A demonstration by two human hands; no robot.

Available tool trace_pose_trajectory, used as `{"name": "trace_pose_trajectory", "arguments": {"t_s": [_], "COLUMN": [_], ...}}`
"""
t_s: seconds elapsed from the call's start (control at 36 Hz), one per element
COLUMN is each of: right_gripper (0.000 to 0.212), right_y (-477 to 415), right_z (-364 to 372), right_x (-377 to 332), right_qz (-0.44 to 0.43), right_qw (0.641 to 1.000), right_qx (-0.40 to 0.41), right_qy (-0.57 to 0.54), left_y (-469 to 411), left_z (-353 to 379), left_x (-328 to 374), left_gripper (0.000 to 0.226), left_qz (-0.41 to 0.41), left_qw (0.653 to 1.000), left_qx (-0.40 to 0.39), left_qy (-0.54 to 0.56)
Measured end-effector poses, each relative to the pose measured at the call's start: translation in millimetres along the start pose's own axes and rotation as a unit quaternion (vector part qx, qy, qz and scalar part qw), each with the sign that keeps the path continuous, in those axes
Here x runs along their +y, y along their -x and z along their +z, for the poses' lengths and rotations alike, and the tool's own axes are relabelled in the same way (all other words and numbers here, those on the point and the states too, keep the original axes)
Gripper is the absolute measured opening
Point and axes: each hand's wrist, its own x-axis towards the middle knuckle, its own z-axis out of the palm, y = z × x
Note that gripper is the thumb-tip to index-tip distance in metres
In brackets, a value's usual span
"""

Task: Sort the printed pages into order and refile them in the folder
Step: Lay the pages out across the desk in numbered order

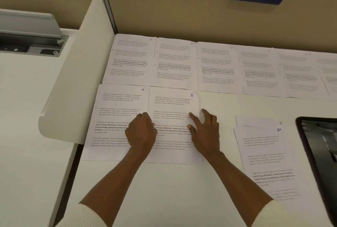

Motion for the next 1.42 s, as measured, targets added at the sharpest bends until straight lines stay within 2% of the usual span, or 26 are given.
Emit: {"name": "trace_pose_trajectory", "arguments": {"t_s": [0.08,0.17,0.33,0.44,0.64,0.75,0.81,0.94,1.08,1.22,1.42], "right_gripper": [0.049,0.051,0.045,0.046,0.045,0.052,0.059,0.076,0.088,0.083,0.077], "right_y": [0.7,5.4,40.0,71.0,108.8,115.1,115.1,114.4,113.6,110.2,101.0], "right_z": [-4.4,-14.0,-39.5,-55.5,-92.0,-112.5,-121.8,-132.2,-132.4,-134.0,-131.5], "right_x": [-0.2,0.2,22.4,55.7,137.7,188.3,210.3,248.3,269.3,281.0,297.6], "right_qz": [0.010,0.043,0.077,0.107,0.215,0.283,0.315,0.356,0.376,0.379,0.378], "right_qw": [1.000,0.994,0.981,0.974,0.954,0.943,0.935,0.926,0.919,0.917,0.908], "right_qx": [-0.014,-0.023,0.042,0.072,0.122,0.107,0.095,0.057,0.007,-0.024,-0.068], "right_qy": [-0.023,-0.094,-0.175,-0.187,-0.170,-0.142,-0.128,-0.112,-0.118,-0.125,-0.169], "left_y": [-0.2,2.2,26.4,59.5,117.1,139.6,149.8,169.3,180.6,188.4,192.6], "left_z": [0.7,1.9,9.7,20.7,44.4,64.3,75.4,90.2,103.1,110.0,112.7], "left_x": [1.2,3.9,28.1,62.0,138.7,175.9,192.0,225.7,244.3,256.8,272.9], "left_gripper": [0.011,0.013,0.027,0.031,0.032,0.029,0.034,0.060,0.073,0.082,0.095], "left_qz": [0.005,0.012,0.045,0.072,0.075,0.087,0.087,-0.026,-0.115,-0.194,-0.245], "left_qw": [1.000,1.000,0.999,0.996,0.970,0.958,0.952,0.920,0.902,0.877,0.862], "left_qx": [0.000,0.012,0.014,-0.040,-0.193,-0.228,-0.241,-0.287,-0.274,-0.260,-0.237], "left_qy": [-0.007,-0.018,0.020,0.039,0.123,0.147,0.170,0.267,0.314,0.355,0.376]}}
